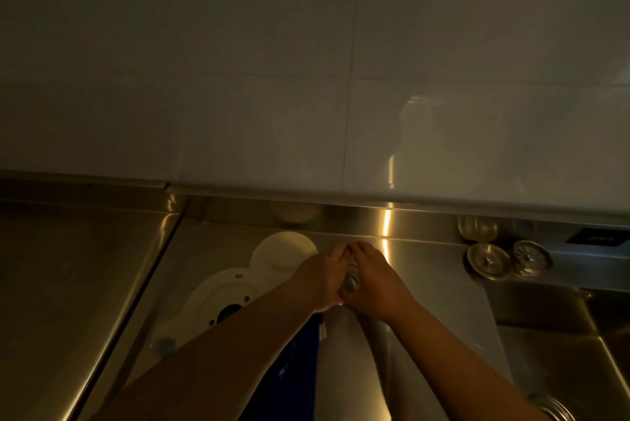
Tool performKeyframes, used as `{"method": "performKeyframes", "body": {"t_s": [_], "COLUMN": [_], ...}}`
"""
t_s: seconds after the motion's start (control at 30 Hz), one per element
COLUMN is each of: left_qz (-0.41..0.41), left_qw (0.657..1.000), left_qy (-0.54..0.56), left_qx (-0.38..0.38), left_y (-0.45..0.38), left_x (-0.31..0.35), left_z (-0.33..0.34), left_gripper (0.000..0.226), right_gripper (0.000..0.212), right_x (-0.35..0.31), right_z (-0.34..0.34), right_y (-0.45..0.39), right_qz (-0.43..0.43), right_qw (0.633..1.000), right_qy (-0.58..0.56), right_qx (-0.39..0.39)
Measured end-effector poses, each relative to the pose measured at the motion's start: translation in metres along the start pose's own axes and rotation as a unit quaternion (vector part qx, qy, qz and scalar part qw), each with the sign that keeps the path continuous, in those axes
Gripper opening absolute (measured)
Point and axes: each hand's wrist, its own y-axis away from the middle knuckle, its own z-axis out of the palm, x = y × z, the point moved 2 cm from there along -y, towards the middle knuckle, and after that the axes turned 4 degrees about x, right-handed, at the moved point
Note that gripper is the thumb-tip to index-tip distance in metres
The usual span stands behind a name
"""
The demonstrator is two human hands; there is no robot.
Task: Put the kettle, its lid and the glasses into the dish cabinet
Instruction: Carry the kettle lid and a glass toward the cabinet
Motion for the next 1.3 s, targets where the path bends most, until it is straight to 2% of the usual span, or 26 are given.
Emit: {"method": "performKeyframes", "body": {"t_s": [0.2, 0.3, 0.43, 0.77, 1.03, 1.3], "left_qz": [0.01, 0.018, 0.042, 0.087, 0.163, 0.198], "left_qw": [0.999, 0.999, 0.994, 0.994, 0.979, 0.965], "left_qy": [0.04, 0.045, 0.094, 0.009, -0.067, -0.129], "left_qx": [-0.01, -0.021, -0.048, -0.07, -0.105, -0.117], "left_y": [-0.003, -0.003, -0.01, -0.026, -0.022, -0.025], "left_x": [-0.028, -0.039, -0.049, -0.121, -0.16, -0.166], "left_z": [-0.018, -0.019, -0.022, -0.017, 0.013, 0.033], "left_gripper": [0.083, 0.079, 0.063, 0.058, 0.047, 0.043], "right_gripper": [0.078, 0.082, 0.079, 0.084, 0.096, 0.092], "right_x": [-0.006, -0.008, -0.013, -0.022, -0.018, -0.017], "right_z": [0.005, 0.006, 0.009, 0.025, 0.034, 0.037], "right_y": [-0.021, -0.024, -0.028, -0.043, -0.042, -0.038], "right_qz": [0.009, 0.015, 0.03, 0.129, 0.136, 0.127], "right_qw": [1.0, 1.0, 0.999, 0.989, 0.988, 0.988], "right_qy": [-0.002, 0.02, 0.038, 0.067, 0.06, 0.052], "right_qx": [0.007, 0.005, 0.01, 0.011, 0.042, 0.071]}}
